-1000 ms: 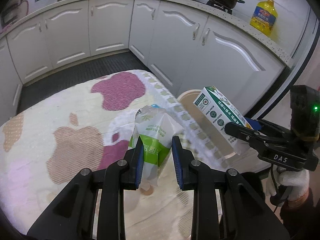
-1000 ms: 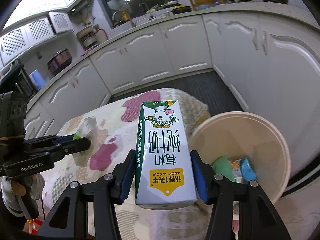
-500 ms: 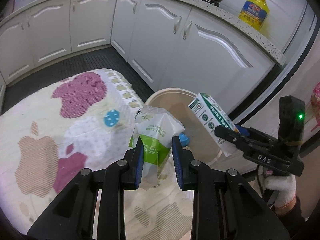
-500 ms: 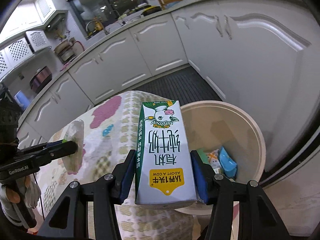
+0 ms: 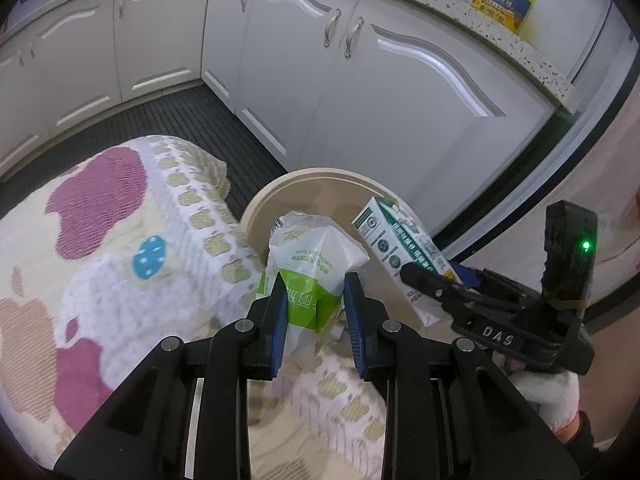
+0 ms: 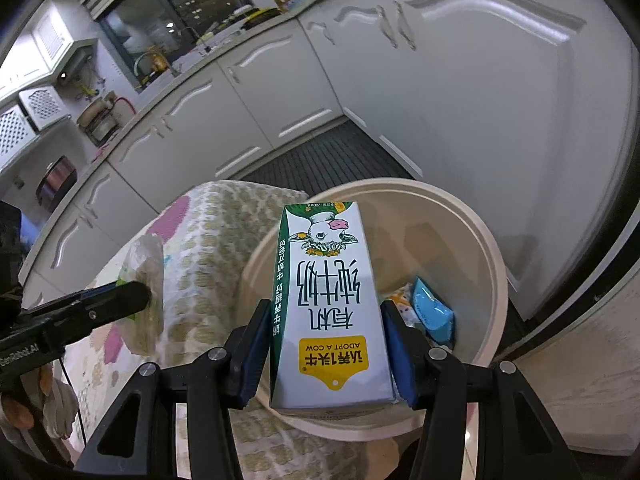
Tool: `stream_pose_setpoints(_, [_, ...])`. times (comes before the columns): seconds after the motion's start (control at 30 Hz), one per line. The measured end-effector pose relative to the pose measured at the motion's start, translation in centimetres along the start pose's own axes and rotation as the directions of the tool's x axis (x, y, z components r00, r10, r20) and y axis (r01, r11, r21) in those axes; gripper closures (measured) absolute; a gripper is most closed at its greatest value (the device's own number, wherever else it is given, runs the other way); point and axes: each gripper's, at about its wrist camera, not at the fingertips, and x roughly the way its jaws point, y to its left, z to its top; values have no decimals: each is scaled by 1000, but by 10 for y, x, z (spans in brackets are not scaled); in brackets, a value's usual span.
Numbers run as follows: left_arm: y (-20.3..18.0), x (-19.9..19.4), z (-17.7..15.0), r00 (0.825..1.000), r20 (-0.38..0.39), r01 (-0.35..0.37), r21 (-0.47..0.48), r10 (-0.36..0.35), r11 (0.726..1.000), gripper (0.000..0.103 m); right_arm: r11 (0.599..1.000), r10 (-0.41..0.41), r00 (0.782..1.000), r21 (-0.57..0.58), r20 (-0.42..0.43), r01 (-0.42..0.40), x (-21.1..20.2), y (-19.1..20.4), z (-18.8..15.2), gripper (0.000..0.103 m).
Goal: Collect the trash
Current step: 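Open the right tool over the bin while the left tool releases the bag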
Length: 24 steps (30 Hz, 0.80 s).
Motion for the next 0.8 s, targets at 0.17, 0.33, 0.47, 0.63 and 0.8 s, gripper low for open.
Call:
stream_pose_setpoints(0.17, [-6,22,11,1000,-16,26,-18,-26,1000,79,999,-26,1000,28,-15,27,11,-17,1,51])
stream_pose_setpoints(0.33, [-7,44,18,998,-33,44,-44,-46,998,78,997,-61,998,47,-10,61,21,-28,5,48])
stream_pose_setpoints(0.47, [-1,54,19,998,-37,56,-70,-59,996,66,995,-75,997,67,-16,76,21,-38,3,41])
stream_pose_setpoints(0.63, [-1,52,15,1000,-14,14,-48,-15,999,42,994,-81,997,67,-20,82,15,-41,-4,41])
stream_pose_setpoints(0.8, [-1,33,10,998,43,-36,7,36,999,42,995,-94,995,21,14,94,4,-20,-10,38])
